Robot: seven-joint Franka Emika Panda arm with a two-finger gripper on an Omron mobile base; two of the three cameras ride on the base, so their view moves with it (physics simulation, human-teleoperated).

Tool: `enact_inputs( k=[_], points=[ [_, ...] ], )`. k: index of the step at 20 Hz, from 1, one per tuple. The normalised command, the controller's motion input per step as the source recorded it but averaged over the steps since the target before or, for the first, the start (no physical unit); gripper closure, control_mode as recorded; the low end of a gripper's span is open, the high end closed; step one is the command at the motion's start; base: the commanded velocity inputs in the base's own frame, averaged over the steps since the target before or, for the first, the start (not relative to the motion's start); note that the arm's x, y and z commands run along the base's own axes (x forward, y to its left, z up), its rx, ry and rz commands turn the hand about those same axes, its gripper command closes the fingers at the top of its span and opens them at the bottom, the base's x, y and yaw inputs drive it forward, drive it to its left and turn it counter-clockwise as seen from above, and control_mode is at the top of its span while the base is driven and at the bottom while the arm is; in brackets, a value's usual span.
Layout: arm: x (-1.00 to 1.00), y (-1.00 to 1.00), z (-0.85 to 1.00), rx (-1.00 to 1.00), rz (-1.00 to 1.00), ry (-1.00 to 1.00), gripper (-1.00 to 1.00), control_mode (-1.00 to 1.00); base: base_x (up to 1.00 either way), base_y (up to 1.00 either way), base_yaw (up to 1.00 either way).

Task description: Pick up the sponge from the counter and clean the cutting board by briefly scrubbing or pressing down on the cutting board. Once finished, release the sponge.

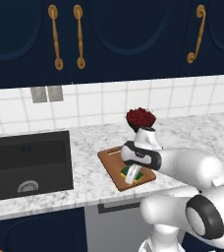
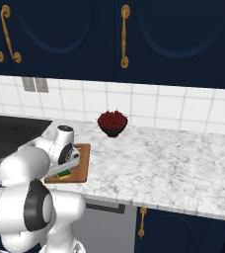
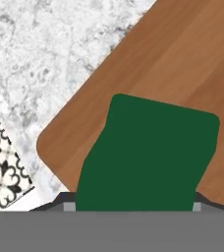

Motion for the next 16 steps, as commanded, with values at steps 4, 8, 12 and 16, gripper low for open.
enact_inputs(
  k=[4,8,12,16],
  points=[
    [-0.25,0.63,-0.01,0.03,0.0,-0.01,1.0,-1.0,0.0,0.0,0.0],
    [0.0,0.46,-0.08,0.16,0.0,0.0,1.0,-1.0,0.0,0.0,0.0],
    [0.08,0.15,-0.12,0.14,0.0,-0.06,1.0,-1.0,0.0,0.0,0.0],
    [0.32,0.0,-0.27,0.05,0.0,-0.1,1.0,-1.0,0.0,0.0,0.0]
  ],
)
